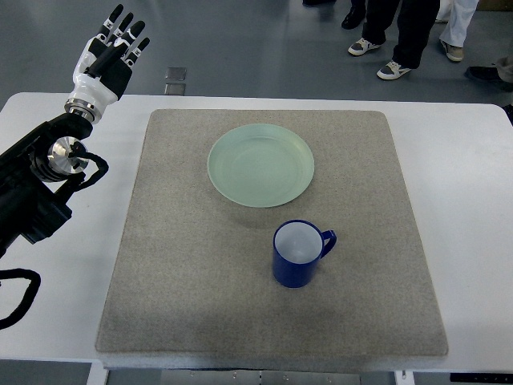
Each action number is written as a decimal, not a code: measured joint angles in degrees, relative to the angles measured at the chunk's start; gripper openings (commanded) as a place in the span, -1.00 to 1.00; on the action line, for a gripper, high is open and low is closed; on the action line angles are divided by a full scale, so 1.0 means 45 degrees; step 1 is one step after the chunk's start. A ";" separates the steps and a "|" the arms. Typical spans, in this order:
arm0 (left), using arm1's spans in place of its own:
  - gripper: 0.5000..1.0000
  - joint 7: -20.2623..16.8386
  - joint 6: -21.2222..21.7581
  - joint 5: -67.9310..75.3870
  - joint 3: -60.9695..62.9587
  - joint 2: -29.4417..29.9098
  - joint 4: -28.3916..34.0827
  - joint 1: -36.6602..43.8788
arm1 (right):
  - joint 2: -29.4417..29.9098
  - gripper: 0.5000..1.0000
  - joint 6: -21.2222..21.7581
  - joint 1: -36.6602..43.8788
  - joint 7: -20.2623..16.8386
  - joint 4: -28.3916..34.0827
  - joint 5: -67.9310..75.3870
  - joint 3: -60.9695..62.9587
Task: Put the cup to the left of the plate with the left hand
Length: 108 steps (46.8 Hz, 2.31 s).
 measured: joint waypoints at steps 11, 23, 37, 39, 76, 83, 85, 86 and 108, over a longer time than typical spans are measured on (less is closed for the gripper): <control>0.99 0.0226 0.0015 -0.0098 0.0011 -0.0002 -0.0039 0.0000 | 0.0000 0.73 0.0005 -0.0002 0.0000 0.0000 0.0000 0.0000; 0.99 0.0283 -0.0131 -0.0097 0.1148 0.0201 -0.1354 0.0340 | 0.0000 0.73 0.0005 0.0000 0.0000 0.0000 0.0000 0.0000; 0.99 0.0289 -0.0462 -0.0026 0.3144 0.1366 -0.3565 0.0661 | 0.0000 0.73 0.0001 0.0000 0.0000 0.0000 0.0000 0.0000; 0.99 0.0288 -0.0580 -0.0004 0.3443 0.1598 -0.3886 0.0662 | 0.0000 0.73 0.0002 0.0000 0.0000 0.0000 0.0000 0.0000; 0.99 0.0267 -0.3916 0.3760 0.5516 0.4752 -0.7045 0.0799 | 0.0000 0.73 0.0006 0.0001 0.0000 0.0000 0.0000 0.0000; 0.99 0.0266 -0.3915 0.4501 0.5811 0.4974 -0.7442 0.1129 | 0.0000 0.73 0.0005 -0.0003 0.0000 0.0000 0.0000 0.0000; 0.99 0.0266 -0.3915 0.4788 0.5817 0.4965 -0.7542 0.1244 | 0.0000 0.73 0.0006 -0.0001 0.0000 0.0000 0.0000 0.0000; 0.99 0.0266 -0.3915 0.4930 0.5818 0.4958 -0.7596 0.1292 | 0.0000 0.73 0.0005 0.0001 0.0000 0.0000 0.0000 0.0000; 0.99 0.0242 -0.3910 0.6803 0.5823 0.4414 -0.8192 0.1936 | 0.0000 0.73 0.0005 -0.0002 0.0000 0.0000 0.0000 0.0000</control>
